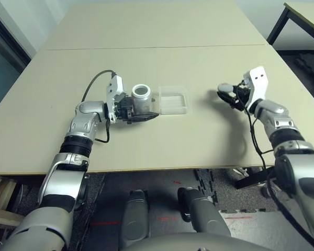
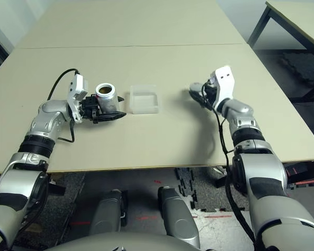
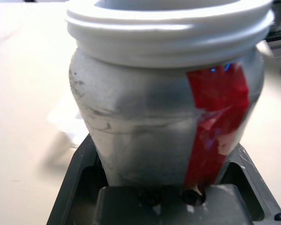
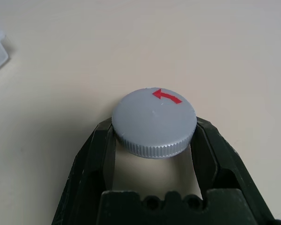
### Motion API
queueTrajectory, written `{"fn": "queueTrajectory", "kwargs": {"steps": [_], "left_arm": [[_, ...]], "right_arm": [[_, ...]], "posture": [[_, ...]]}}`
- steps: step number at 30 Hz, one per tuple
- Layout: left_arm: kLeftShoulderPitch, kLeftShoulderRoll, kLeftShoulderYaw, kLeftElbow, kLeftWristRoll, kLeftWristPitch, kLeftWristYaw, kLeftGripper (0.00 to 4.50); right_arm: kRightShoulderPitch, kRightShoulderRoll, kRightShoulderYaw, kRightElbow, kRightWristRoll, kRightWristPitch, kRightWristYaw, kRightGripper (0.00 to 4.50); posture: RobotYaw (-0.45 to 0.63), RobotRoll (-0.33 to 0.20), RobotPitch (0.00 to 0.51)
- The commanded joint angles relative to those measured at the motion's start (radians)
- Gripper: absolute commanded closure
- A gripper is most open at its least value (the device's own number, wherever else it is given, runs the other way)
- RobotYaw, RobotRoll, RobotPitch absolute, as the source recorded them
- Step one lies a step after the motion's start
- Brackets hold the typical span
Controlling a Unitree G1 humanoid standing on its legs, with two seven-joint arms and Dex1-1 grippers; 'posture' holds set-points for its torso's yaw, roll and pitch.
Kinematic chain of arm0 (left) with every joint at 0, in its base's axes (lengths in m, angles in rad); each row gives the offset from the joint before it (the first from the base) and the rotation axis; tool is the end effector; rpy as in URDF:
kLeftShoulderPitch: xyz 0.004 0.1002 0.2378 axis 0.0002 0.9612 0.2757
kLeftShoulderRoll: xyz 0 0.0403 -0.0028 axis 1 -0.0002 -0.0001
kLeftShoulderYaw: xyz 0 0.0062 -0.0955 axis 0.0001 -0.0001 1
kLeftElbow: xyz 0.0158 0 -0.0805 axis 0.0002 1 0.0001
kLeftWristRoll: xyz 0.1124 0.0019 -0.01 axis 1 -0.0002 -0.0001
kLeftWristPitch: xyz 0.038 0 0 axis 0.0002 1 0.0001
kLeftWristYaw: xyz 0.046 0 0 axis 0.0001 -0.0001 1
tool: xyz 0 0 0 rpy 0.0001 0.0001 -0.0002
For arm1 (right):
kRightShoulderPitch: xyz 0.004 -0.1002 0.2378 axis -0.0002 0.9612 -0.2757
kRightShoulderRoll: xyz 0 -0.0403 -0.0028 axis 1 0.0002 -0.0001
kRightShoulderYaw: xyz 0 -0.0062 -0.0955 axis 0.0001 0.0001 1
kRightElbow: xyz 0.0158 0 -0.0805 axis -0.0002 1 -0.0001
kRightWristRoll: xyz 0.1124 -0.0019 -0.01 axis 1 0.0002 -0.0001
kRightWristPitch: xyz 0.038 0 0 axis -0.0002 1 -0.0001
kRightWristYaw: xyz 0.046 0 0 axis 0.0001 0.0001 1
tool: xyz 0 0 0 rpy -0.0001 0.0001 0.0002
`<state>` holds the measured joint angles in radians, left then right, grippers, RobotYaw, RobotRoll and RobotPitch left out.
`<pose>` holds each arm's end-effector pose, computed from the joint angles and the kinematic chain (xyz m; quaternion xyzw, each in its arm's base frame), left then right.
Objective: Pour the medicine from the bottle into the box.
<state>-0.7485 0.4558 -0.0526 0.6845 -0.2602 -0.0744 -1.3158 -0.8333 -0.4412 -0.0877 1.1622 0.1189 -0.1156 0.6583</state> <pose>0.3377 0.2213 0.1488 0.1207 -0.0022 -0.5868 0.8007 0.3334 -0.2572 0.0964 -0.0614 0.1071 0.2087 0.9702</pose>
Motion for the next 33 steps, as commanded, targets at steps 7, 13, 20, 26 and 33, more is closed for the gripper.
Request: {"fn": "queueTrajectory", "kwargs": {"steps": [7,13,20,26,33], "left_arm": [[-0.07,-0.009,-0.015,0.077,0.109,-0.021,0.162,1.67],[-0.115,-0.026,-0.034,0.105,0.17,-0.006,0.241,1.67],[-0.178,-0.041,-0.068,0.206,0.276,-0.108,0.385,1.67],[-0.303,-0.027,-0.195,0.339,0.491,-0.268,0.556,1.67],[-0.621,-0.034,-0.578,0.545,0.966,-0.428,0.825,1.67]], "right_arm": [[-0.023,-0.014,-0.007,-0.023,-0.023,-0.013,0.038,0.0],[-0.01,-0.014,-0.032,-0.184,0.044,-0.049,0.167,0.0],[0.022,-0.002,-0.038,-0.327,0.081,0.008,0.186,0.0],[0.037,-0.009,-0.044,-0.375,0.094,0.032,0.196,0.0],[0.021,-0.009,-0.044,-0.356,0.094,0.032,0.203,0.0]], "posture": [[-0.04,0.0,0.117],[-0.06,0.0,0.117],[-0.07,0.0,0.118],[-0.08,0.0,0.115],[-0.07,0.0,0.104]]}}
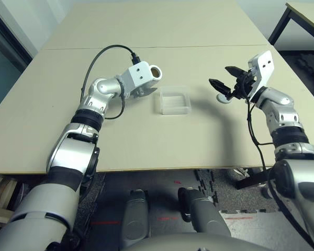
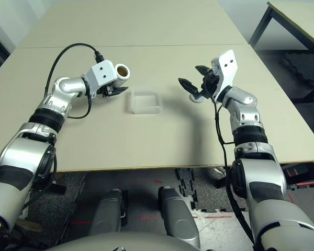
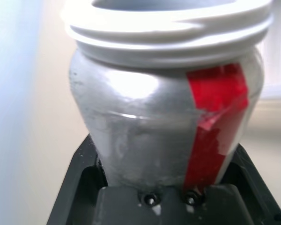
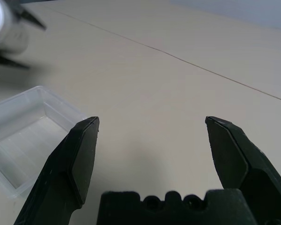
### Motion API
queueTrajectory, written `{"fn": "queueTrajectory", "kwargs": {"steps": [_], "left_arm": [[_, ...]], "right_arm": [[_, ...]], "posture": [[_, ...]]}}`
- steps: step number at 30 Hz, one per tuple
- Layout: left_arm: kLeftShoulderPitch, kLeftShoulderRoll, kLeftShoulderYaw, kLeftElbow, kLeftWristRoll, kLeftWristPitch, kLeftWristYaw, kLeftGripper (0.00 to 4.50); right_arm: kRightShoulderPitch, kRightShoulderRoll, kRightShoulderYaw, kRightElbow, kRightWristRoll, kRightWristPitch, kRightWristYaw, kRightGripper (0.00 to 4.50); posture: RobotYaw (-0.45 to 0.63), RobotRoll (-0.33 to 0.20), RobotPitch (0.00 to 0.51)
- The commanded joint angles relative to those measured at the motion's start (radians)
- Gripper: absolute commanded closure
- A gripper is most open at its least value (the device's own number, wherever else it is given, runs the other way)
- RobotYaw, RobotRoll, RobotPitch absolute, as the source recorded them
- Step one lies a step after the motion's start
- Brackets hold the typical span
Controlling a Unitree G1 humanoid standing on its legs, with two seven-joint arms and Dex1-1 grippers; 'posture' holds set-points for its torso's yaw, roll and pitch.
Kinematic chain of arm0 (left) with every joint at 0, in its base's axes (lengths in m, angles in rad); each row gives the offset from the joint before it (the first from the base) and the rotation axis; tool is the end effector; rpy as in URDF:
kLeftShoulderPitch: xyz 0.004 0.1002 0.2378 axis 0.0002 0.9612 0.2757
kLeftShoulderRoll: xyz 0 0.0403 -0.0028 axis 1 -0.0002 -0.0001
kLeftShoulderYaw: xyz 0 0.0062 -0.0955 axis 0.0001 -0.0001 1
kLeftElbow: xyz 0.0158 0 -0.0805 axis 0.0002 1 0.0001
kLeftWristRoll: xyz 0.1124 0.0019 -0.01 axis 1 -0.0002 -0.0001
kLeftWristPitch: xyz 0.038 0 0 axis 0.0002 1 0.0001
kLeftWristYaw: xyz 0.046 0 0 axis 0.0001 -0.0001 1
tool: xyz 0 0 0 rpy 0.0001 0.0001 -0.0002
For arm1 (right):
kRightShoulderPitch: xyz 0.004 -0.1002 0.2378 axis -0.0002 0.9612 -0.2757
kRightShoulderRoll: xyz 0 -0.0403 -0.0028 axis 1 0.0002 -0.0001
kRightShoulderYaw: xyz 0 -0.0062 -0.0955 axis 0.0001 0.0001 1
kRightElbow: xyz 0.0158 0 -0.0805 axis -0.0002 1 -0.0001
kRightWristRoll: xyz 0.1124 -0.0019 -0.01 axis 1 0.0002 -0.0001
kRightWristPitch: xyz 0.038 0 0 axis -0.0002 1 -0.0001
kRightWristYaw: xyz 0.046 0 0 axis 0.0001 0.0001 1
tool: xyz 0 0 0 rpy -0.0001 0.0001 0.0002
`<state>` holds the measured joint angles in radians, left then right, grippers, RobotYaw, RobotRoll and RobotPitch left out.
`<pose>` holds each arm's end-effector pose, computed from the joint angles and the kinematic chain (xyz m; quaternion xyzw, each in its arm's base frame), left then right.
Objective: Pour the medicine from the bottle into the box.
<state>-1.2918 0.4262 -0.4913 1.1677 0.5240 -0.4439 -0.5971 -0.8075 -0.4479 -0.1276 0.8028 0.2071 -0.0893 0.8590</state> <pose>0.3792 0.1473 0.2286 0.6308 -0.0325 -0.3608 0.6862 0.3406 -0.2477 0.1557 -0.0800 -0.0480 0.3241 0.9414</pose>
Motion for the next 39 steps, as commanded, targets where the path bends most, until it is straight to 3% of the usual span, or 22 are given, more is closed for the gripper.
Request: {"fn": "queueTrajectory", "kwargs": {"steps": [1,4,12,18,26,39], "left_arm": [[-0.119,-0.016,-0.199,0.086,0.248,-0.061,0.142,1.67],[-0.208,-0.052,-0.366,0.15,0.428,-0.035,0.196,1.67],[-0.325,-0.18,-0.526,0.216,0.597,0.009,0.182,1.67],[-0.331,-0.226,-0.503,0.222,0.582,0.007,0.179,1.67],[-0.327,-0.215,-0.491,0.226,0.575,0.004,0.17,1.67],[-0.205,-0.11,-0.194,0.213,0.287,-0.019,-0.071,1.67]], "right_arm": [[-0.008,0.0,-0.007,0.005,0.01,0.008,0.005,0.0],[-0.014,0.011,-0.013,0.007,0.022,0.012,0.007,0.0],[-0.007,0.052,-0.035,-0.008,0.058,0.011,-0.018,0.0],[0.016,0.052,-0.038,-0.032,0.068,0.011,-0.031,0.0],[0.023,0.05,-0.046,-0.045,0.074,0.017,-0.034,0.0],[0.019,0.055,-0.016,-0.072,0.081,0.078,0.069,0.0]], "posture": [[-0.07,0.0,0.105],[-0.07,0.0,0.103],[-0.1,0.0,0.095],[-0.12,0.0,0.09],[-0.12,0.0,0.086],[-0.07,0.0,0.102]]}}
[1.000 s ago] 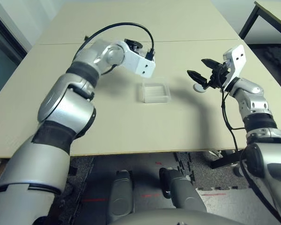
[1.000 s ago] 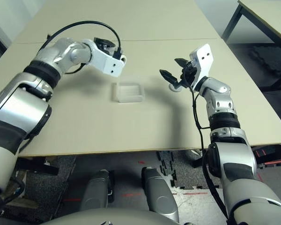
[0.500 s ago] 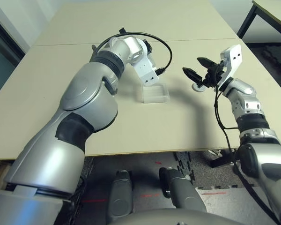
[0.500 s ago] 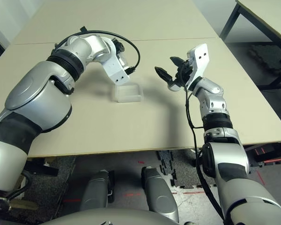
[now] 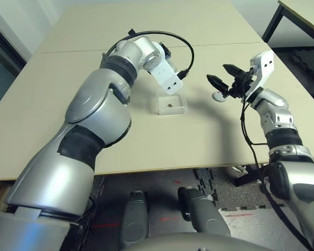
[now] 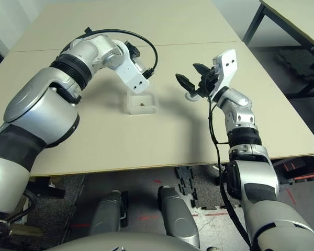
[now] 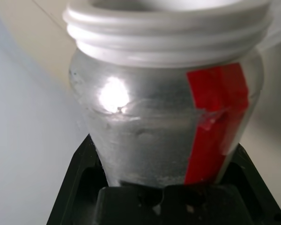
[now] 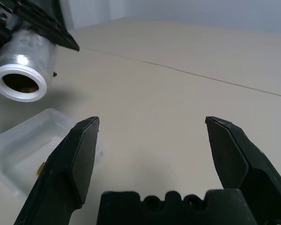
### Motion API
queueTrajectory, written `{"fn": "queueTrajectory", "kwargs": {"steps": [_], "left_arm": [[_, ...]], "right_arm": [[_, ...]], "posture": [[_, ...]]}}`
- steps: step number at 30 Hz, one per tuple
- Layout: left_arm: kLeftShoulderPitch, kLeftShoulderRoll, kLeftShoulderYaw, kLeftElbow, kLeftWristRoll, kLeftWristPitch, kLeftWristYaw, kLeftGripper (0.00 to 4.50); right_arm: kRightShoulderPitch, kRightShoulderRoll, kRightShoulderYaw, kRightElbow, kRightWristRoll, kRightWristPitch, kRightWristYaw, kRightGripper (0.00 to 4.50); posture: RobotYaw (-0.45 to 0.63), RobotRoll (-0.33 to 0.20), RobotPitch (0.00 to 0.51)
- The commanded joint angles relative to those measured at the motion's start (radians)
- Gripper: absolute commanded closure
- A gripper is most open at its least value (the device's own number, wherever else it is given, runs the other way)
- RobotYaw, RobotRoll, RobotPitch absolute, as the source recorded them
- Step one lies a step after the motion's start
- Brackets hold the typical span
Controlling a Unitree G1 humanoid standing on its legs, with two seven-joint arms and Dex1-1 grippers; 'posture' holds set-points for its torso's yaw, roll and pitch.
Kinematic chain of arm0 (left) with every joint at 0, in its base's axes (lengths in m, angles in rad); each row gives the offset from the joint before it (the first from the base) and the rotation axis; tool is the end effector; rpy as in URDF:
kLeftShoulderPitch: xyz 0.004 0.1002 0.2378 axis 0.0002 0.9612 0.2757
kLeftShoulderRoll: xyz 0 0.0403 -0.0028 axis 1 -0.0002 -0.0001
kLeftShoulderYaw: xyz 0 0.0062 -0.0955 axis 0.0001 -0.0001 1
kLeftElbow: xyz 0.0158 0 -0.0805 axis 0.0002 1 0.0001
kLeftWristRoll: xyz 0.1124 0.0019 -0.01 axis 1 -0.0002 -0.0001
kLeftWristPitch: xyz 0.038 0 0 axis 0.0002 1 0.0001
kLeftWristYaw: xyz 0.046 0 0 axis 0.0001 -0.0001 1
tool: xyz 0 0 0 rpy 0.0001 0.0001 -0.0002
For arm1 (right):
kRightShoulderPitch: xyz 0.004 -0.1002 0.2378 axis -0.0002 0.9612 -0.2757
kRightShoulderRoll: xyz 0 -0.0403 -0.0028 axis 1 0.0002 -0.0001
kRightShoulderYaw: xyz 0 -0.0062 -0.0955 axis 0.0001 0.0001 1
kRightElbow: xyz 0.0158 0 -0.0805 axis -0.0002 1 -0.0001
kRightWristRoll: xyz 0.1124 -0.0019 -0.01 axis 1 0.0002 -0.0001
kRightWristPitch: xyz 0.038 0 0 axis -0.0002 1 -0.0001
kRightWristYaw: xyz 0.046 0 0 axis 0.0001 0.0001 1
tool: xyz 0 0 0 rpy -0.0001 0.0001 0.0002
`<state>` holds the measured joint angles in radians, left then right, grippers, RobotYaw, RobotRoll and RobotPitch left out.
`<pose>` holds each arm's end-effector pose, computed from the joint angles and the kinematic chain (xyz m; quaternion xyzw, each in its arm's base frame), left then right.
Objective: Pour the medicine from the bottle into the box.
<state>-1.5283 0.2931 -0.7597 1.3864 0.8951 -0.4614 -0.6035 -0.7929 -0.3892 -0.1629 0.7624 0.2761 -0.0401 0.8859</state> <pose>0.3831 0.0984 0.2510 0.8187 0.0466 -0.3521 0.4513 0.3412 -0.2355 0.1497 -0.0147 -0.0652 0.3470 0.9355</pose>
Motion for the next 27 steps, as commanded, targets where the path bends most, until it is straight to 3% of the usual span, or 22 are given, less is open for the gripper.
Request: {"fn": "queueTrajectory", "kwargs": {"steps": [1,8,14,19,27], "left_arm": [[0.052,0.036,0.118,-0.008,-0.127,0.003,-0.096,1.67],[0.177,0.087,0.408,-0.045,-0.418,0.083,-0.269,1.67],[0.276,0.104,0.589,-0.099,-0.601,0.159,-0.326,1.67],[0.447,0.107,0.786,-0.182,-0.822,0.19,-0.352,1.67],[0.642,0.081,0.891,-0.354,-0.969,0.215,-0.304,1.67]], "right_arm": [[0.003,-0.005,0.025,-0.036,0.012,0.04,0.063,0.0],[-0.013,-0.024,0.061,-0.064,0.025,0.116,0.202,0.0],[-0.025,-0.042,0.078,-0.082,0.027,0.157,0.272,0.0],[-0.031,-0.056,0.082,-0.107,0.031,0.184,0.304,0.0],[-0.008,-0.064,0.089,-0.168,0.043,0.225,0.335,0.0]], "posture": [[-0.07,0.0,0.105],[-0.04,0.0,0.122],[-0.03,0.0,0.128],[-0.04,0.0,0.131],[-0.04,0.0,0.134]]}}
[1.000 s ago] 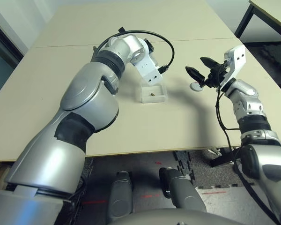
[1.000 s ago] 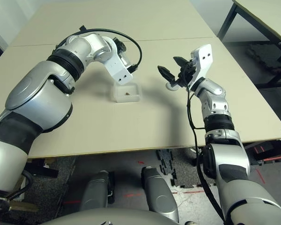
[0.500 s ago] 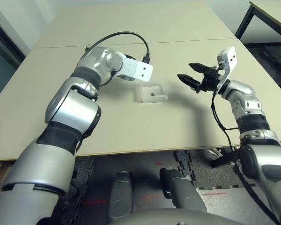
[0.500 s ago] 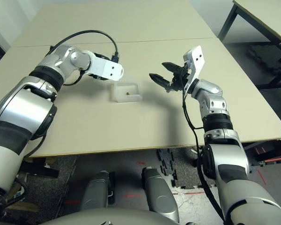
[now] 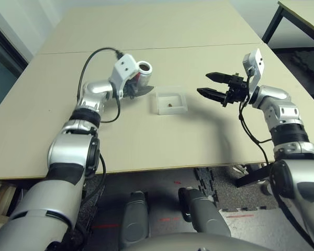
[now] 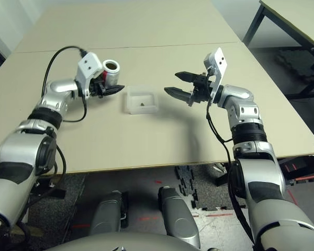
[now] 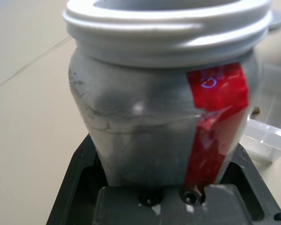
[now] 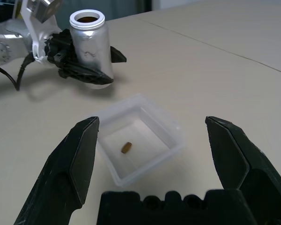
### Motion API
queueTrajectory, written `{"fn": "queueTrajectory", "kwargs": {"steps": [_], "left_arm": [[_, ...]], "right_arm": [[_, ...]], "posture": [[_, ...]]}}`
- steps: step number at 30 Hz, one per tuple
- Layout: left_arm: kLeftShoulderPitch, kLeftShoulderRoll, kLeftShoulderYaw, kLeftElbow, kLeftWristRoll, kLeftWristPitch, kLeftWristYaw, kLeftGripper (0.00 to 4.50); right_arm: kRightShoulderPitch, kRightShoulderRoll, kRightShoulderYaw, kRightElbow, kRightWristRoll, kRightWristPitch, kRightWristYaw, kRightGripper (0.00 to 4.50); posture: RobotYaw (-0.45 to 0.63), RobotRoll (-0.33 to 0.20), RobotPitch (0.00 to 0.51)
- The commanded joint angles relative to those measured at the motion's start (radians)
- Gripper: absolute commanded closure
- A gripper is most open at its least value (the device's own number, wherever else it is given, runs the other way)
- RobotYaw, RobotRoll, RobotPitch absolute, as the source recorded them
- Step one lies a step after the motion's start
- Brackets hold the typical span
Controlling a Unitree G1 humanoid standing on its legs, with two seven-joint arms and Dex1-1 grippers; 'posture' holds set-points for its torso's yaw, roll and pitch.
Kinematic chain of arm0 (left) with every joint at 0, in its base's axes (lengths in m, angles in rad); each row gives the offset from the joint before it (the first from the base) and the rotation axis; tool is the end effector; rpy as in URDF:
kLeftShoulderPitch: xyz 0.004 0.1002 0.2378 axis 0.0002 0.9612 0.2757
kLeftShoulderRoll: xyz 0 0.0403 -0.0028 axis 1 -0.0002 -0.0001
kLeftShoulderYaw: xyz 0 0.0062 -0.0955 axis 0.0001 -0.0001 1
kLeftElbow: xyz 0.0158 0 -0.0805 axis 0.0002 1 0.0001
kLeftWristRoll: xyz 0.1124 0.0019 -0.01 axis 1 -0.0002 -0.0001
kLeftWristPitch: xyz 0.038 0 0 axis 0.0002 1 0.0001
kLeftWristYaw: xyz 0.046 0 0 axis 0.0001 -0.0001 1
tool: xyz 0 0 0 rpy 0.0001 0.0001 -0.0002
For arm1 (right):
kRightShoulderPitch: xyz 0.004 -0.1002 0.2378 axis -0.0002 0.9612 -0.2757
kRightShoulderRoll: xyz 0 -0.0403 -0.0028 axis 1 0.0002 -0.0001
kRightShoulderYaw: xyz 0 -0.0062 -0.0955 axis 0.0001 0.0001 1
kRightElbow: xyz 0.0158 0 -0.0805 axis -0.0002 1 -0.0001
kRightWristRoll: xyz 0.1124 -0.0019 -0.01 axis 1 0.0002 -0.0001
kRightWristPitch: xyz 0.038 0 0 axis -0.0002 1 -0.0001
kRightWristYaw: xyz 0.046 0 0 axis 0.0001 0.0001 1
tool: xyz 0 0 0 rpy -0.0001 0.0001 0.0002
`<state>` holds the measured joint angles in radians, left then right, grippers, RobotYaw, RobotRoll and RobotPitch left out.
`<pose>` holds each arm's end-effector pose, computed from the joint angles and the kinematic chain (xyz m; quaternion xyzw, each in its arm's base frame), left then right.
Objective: Pour the medicine from the bottle into the box.
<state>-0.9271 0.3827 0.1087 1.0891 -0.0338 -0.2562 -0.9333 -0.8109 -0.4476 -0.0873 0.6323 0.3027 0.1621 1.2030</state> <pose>0.3542 0.2261 0.1393 0.1288 -0.0037 -0.3826 0.9149 0.3422 -0.2316 0.1751 -0.0336 -0.0171 0.5154 0.8561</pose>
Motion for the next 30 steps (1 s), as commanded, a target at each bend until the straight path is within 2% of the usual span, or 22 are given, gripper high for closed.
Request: {"fn": "queueTrajectory", "kwargs": {"steps": [1,9,15,30], "left_arm": [[0.055,-0.01,0.029,-0.072,-0.05,0.008,0.037,1.67],[0.124,-0.008,0.08,-0.106,-0.097,-0.017,0.134,1.67],[0.166,-0.01,0.097,-0.116,-0.128,-0.028,0.147,1.67],[0.261,-0.025,0.114,-0.067,-0.138,-0.08,0.221,1.67]], "right_arm": [[0.012,-0.007,0.013,-0.045,0.018,0.028,0.019,0.0],[0.036,-0.011,0.013,-0.092,0.03,0.06,0.026,0.0],[0.058,-0.015,0.013,-0.126,0.042,0.079,0.026,0.0],[0.078,-0.01,0.019,-0.164,0.053,0.107,0.03,0.0]], "posture": [[-0.04,0.0,0.134],[-0.05,0.0,0.139],[-0.05,0.0,0.14],[-0.06,0.0,0.144]]}}
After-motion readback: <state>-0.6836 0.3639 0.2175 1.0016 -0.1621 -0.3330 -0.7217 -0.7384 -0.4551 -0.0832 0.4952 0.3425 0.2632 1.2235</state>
